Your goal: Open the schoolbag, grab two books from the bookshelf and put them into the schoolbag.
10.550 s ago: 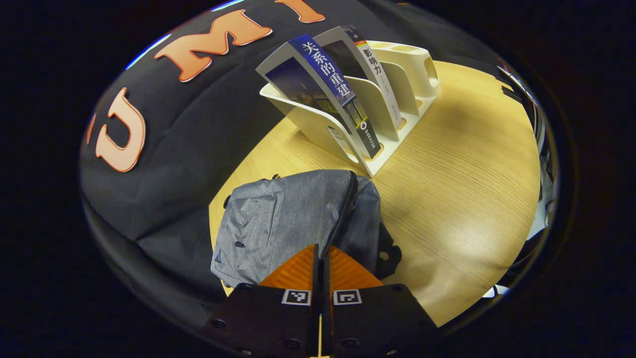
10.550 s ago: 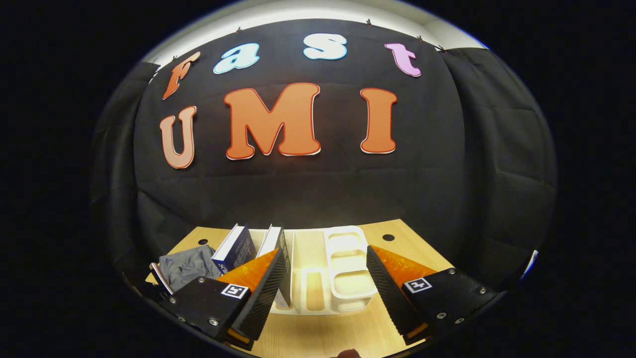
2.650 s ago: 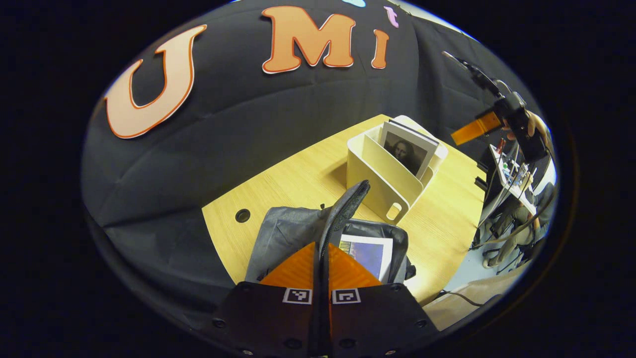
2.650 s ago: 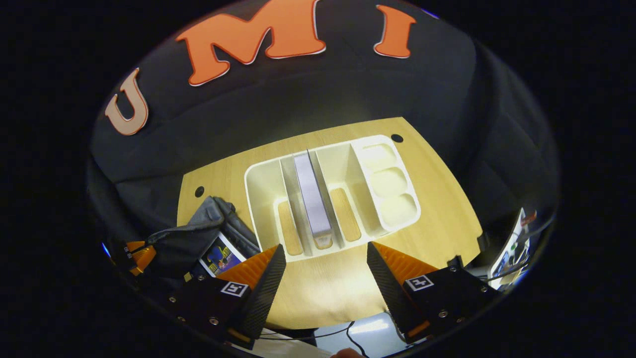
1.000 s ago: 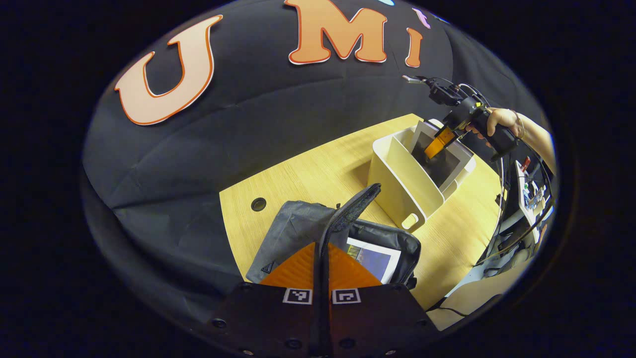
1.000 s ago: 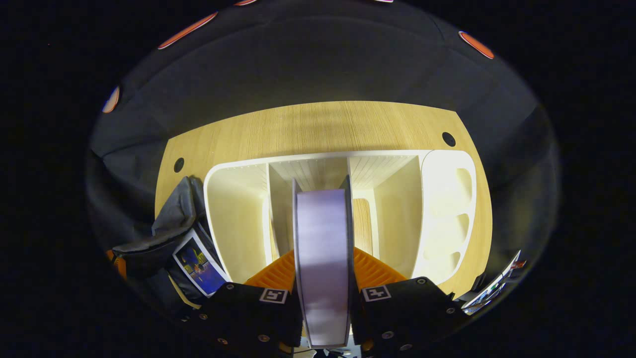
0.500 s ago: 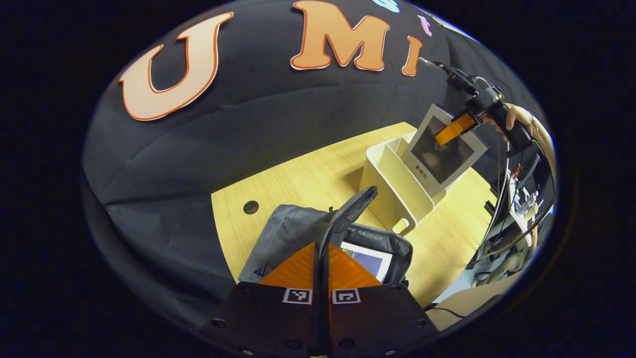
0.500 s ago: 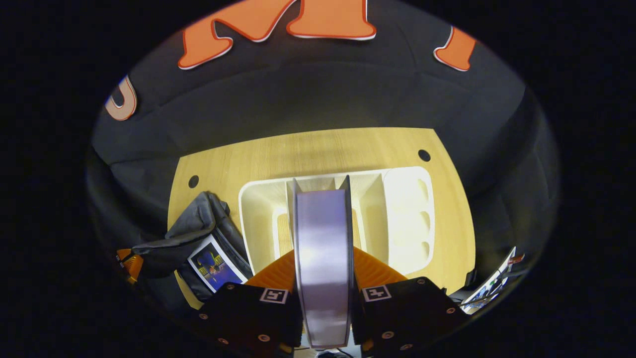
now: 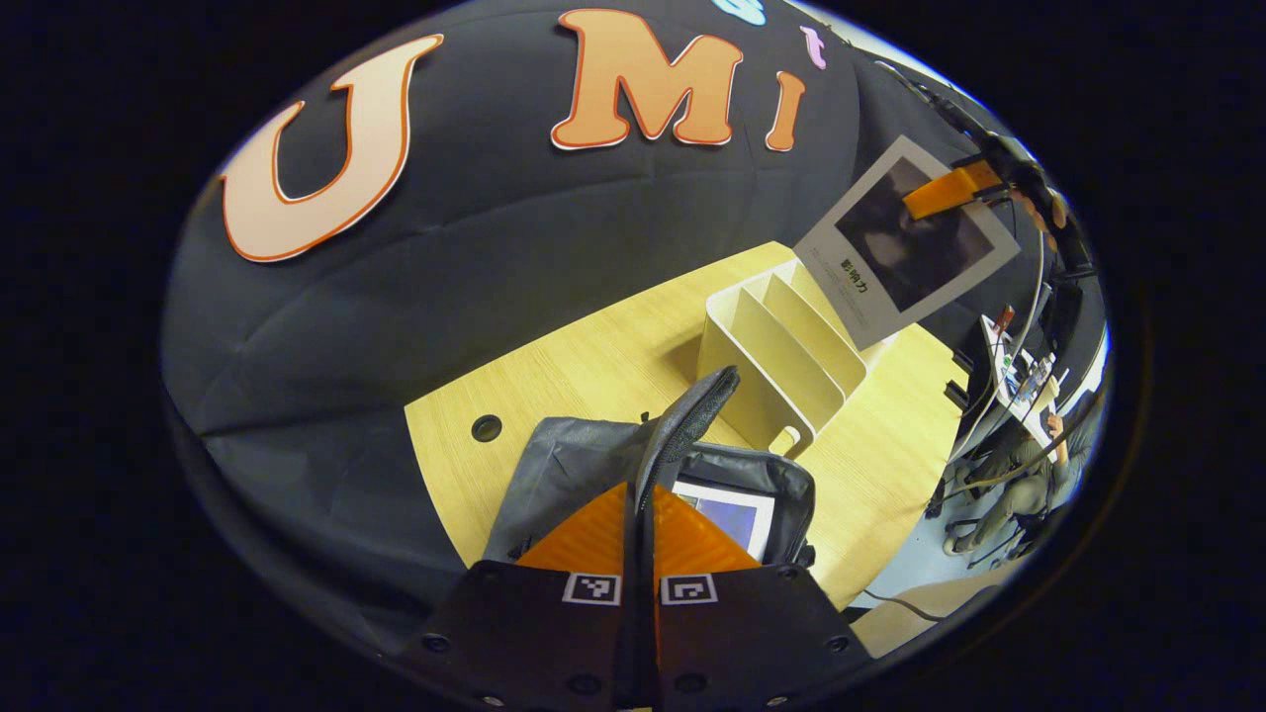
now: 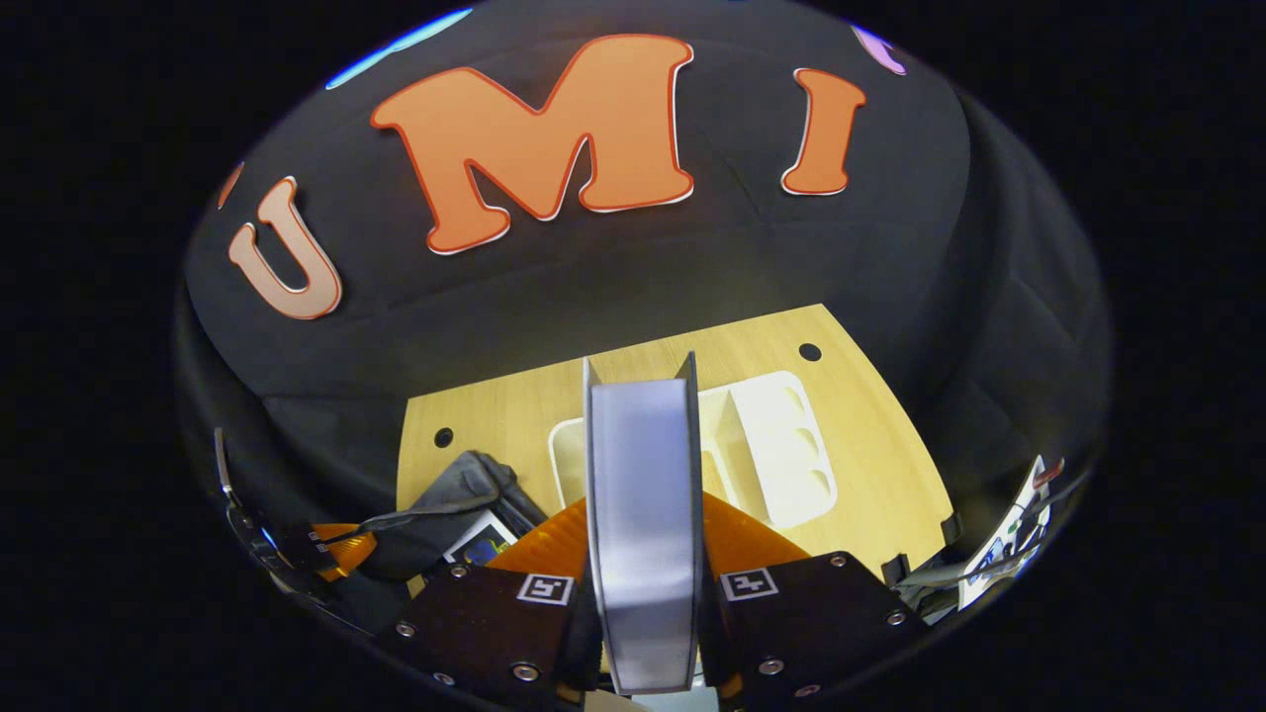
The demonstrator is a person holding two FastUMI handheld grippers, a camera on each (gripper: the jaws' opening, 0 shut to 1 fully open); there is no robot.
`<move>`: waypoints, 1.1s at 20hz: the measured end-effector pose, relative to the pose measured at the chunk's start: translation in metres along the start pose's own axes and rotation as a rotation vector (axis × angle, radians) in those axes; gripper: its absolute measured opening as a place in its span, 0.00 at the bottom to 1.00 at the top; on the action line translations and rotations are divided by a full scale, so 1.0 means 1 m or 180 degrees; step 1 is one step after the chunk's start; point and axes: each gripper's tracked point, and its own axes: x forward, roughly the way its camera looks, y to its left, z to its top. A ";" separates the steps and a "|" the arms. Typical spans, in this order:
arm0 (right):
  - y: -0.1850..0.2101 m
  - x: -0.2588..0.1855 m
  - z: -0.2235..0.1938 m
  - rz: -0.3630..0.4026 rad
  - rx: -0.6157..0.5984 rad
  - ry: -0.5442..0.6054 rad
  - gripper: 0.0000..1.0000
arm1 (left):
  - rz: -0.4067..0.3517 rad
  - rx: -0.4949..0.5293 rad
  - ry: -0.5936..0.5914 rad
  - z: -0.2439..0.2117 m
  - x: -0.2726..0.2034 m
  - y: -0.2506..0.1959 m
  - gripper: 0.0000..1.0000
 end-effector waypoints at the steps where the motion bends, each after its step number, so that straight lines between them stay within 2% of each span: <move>1: 0.004 -0.013 -0.009 -0.0001 0.0038 -0.0063 0.39 | -0.0020 0.0028 0.0001 0.000 0.000 0.001 0.01; 3: 0.017 -0.027 -0.028 0.0098 0.0188 -0.0106 0.39 | -0.0055 0.0116 0.0022 -0.002 -0.001 0.003 0.01; 5: 0.033 -0.036 -0.053 0.0311 0.0425 -0.0083 0.39 | -0.0064 0.0239 0.0018 -0.002 -0.003 0.007 0.01; 9: 0.059 -0.035 -0.105 0.0659 0.0944 -0.0019 0.39 | -0.0104 0.0421 0.0039 0.000 -0.001 0.007 0.01; 14: 0.078 -0.006 -0.163 0.0950 0.1495 0.0190 0.39 | -0.0126 0.0572 0.0048 0.004 -0.005 0.005 0.01; 22: 0.118 0.064 -0.221 0.1302 0.2101 0.0476 0.39 | -0.0072 0.0730 0.0049 0.008 -0.008 0.004 0.01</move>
